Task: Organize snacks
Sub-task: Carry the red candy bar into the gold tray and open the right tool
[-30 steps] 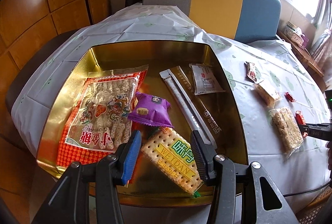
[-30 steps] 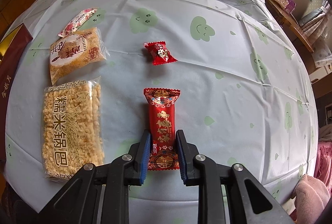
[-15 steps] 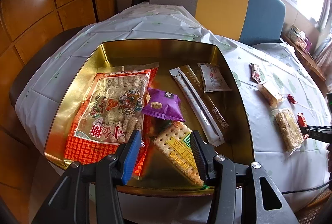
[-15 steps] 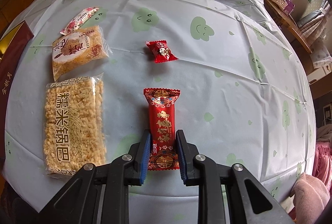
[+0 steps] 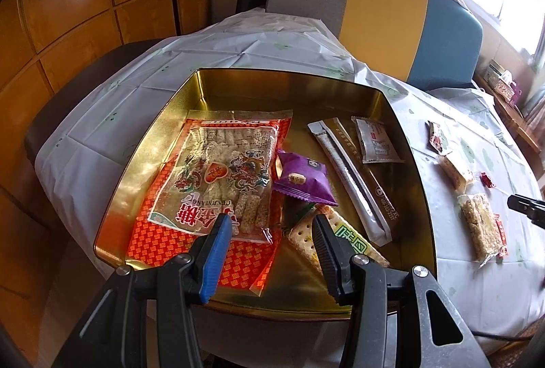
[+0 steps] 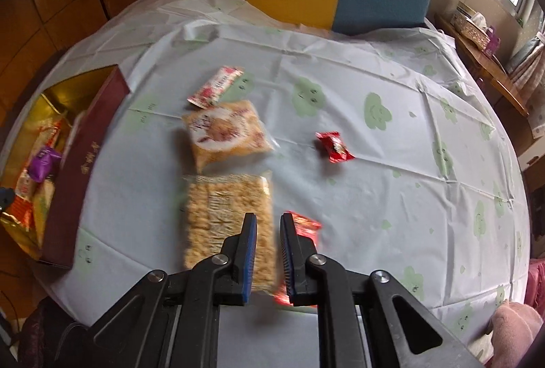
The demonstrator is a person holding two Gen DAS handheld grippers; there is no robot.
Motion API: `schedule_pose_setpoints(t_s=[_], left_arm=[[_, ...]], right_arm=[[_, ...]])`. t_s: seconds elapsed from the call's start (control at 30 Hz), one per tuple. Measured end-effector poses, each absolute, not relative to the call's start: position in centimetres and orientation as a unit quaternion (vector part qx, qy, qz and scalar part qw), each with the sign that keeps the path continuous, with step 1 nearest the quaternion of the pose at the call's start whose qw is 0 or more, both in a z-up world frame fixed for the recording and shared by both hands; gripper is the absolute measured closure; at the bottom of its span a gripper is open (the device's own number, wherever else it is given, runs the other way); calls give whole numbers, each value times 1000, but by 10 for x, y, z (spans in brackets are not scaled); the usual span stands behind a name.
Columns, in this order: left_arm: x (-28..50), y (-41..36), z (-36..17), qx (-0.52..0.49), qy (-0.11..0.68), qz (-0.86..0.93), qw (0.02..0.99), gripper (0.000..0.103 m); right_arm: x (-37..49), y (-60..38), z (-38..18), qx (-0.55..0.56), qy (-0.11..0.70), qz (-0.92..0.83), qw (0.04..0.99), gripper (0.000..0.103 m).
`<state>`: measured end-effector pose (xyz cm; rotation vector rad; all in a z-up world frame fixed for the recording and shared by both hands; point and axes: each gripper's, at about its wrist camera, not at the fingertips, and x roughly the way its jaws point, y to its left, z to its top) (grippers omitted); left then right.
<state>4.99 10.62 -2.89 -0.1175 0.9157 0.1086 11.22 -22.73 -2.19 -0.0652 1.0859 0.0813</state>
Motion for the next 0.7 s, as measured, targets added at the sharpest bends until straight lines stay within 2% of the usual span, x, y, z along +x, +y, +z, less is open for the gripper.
schedule_pose_setpoints(t_s=[0.13, 0.3, 0.33, 0.43, 0.7], left_arm=[[46, 113, -28, -64, 440, 54, 894, 53], [46, 116, -30, -68, 440, 58, 894, 53], [46, 117, -31, -70, 441, 57, 893, 53], [47, 113, -33, -66, 444, 52, 892, 53], [47, 108, -32, -59, 444, 48, 893, 53]], right_arm=[[116, -190, -8, -66, 495, 64, 864, 89], [124, -224, -5, -30, 499, 26, 866, 88], [126, -237, -8, -17, 508, 17, 861, 82], [127, -264, -27, 9, 537, -1, 843, 75], [126, -280, -87, -1, 606, -27, 795, 74]])
